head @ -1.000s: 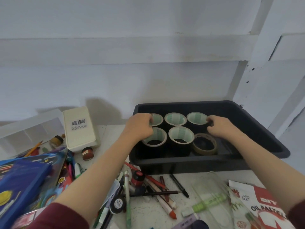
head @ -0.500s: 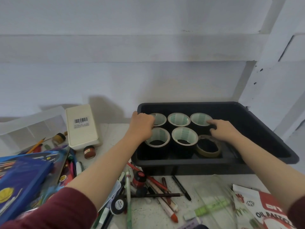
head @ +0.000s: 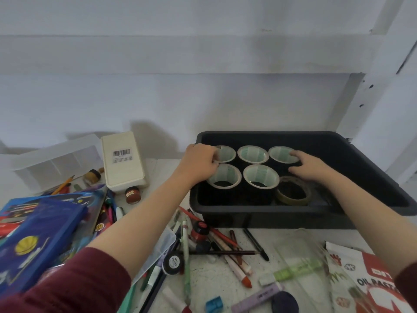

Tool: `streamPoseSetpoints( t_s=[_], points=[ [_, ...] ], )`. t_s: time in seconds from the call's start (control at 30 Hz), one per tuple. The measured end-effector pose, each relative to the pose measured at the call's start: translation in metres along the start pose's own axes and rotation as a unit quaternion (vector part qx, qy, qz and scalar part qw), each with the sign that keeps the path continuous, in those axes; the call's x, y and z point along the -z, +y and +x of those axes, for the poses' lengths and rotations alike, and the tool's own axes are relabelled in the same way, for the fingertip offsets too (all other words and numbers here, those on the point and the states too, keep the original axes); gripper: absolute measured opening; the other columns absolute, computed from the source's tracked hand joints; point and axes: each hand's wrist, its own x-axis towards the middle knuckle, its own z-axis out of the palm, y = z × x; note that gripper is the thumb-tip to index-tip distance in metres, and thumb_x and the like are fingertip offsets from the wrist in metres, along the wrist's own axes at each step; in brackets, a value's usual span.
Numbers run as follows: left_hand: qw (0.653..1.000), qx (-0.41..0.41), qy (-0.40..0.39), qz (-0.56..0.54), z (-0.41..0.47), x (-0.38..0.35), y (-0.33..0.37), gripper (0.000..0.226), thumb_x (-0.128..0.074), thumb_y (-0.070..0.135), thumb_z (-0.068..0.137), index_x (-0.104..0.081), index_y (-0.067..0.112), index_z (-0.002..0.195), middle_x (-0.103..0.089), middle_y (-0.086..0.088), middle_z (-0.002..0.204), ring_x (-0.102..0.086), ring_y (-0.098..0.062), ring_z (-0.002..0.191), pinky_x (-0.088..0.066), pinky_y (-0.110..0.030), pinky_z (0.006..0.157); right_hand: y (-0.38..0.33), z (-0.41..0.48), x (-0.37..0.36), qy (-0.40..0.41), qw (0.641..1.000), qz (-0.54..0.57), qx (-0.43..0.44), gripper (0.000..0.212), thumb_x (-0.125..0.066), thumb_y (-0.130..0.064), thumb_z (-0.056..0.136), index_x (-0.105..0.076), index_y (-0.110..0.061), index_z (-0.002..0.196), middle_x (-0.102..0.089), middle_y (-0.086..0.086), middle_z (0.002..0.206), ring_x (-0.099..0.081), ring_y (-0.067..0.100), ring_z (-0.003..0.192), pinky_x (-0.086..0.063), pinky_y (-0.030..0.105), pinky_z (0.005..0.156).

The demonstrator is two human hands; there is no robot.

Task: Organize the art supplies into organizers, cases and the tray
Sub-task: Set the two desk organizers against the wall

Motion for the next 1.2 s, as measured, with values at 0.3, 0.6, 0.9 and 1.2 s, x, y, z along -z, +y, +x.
streamPoseSetpoints(
  t_s=[0.3,0.6,0.9,1.2],
  points=[
    [0.982,0.090,0.083,-0.145,-0.091,0.064,-0.054,0.016,-0.056,0.020,0.092,-0.067,0.021,0.104,-0.059,0.015,0.097,-0.050,0.001,0.094,-0.030,-0.013,0.087,-0.075,-0.058,0.010,0.038,0.989,-0.063,0.129,0.042,-0.055,-0.019,0.093,-0.048,-0.018,0.135,-0.050,0.007,0.137,-0.046,0.025,0.124,-0.035,0.034,0.099],
    [0.969,0.175,0.099,-0.143,-0.185,0.101,-0.162,0.017,-0.061,0.013,0.088,-0.065,0.030,0.090,-0.060,0.021,0.087,-0.052,0.011,0.083,-0.035,-0.008,0.072,-0.198,-0.116,-0.065,-0.022,0.961,0.001,0.274,0.020,-0.055,-0.025,0.093,-0.060,-0.028,0.112,-0.060,-0.015,0.102,-0.054,0.001,0.091,-0.038,0.012,0.072],
    [0.967,0.192,0.007,-0.166,-0.174,0.095,-0.232,0.044,-0.043,-0.007,0.086,-0.059,0.011,0.122,-0.063,-0.005,0.114,-0.056,-0.017,0.110,-0.036,-0.017,0.091,-0.295,-0.099,-0.180,-0.014,0.984,-0.037,0.173,0.055,-0.055,-0.043,0.089,-0.038,-0.018,0.135,-0.053,0.009,0.131,-0.051,0.029,0.117,-0.044,0.037,0.092],
    [0.957,0.189,-0.092,-0.201,-0.142,0.077,-0.261,0.058,-0.046,-0.005,0.086,-0.040,0.017,0.139,-0.049,-0.008,0.135,-0.046,-0.022,0.123,-0.040,-0.023,0.088,-0.341,-0.078,-0.234,0.085,0.992,-0.069,0.066,0.095,-0.061,-0.065,0.071,-0.017,-0.018,0.141,-0.046,0.016,0.124,-0.048,0.037,0.113,-0.039,0.042,0.091]
  ],
)
